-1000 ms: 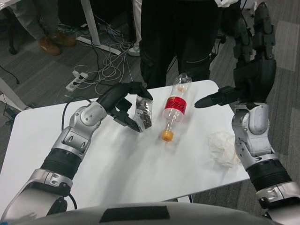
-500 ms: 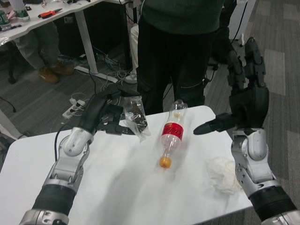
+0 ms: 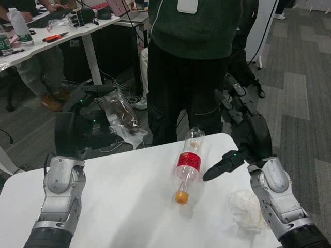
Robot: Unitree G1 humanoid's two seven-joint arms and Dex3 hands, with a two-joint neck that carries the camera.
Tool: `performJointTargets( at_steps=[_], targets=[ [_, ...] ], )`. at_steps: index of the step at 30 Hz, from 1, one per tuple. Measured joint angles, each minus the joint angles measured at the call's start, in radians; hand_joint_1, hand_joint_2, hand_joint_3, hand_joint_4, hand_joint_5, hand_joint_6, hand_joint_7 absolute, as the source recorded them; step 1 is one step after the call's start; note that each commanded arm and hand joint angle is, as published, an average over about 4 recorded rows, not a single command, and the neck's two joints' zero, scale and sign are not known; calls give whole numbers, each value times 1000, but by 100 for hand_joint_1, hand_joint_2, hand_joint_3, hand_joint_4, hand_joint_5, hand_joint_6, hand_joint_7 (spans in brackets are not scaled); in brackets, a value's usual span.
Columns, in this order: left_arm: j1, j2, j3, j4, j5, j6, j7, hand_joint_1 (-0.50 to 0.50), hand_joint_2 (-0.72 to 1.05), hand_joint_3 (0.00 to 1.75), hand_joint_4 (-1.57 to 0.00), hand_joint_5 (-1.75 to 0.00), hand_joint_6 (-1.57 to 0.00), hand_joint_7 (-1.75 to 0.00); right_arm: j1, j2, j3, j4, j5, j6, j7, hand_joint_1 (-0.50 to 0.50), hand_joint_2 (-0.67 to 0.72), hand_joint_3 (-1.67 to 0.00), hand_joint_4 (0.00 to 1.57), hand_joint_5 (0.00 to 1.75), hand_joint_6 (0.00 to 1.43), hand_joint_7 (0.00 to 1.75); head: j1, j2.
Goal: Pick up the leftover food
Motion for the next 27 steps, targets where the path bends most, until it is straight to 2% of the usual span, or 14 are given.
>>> performJointTargets(
  at_steps=[9, 11, 14, 18, 22, 27],
  targets=[
    [47, 15, 2, -15, -62, -5, 7, -17, 65, 9, -146, -175, -107, -112, -40, -2, 52, -17, -8, 27, 1, -33, 9, 0, 0, 0, 0, 0, 7, -15],
    [61, 22, 3, -19, -69, -5, 7, -17, 60, 4, -148, -175, -107, -112, -44, -2, 59, -17, -9, 29, 1, -33, 9, 0, 0, 0, 0, 0, 9, -17],
    [78, 31, 4, -21, -70, -5, 7, -17, 67, 0, -149, -175, -107, -112, -51, -2, 68, -17, -9, 32, 1, -33, 9, 0, 0, 0, 0, 0, 11, -19],
    [81, 36, 6, -22, -72, -5, 7, -17, 69, 9, -150, -175, -107, -112, -56, -2, 74, -17, -9, 40, 1, -33, 9, 0, 0, 0, 0, 0, 11, -22],
    [81, 37, 7, -23, -77, -5, 7, -17, 69, 9, -148, -175, -109, -112, -57, -2, 76, -17, -9, 43, 1, -33, 9, 0, 0, 0, 0, 0, 11, -23],
    [81, 38, 0, -23, -87, -5, 7, -17, 69, 0, -150, -175, -110, -112, -57, -1, 77, -17, -9, 43, 1, -33, 6, 0, 0, 0, 0, 0, 11, -23]
  ],
)
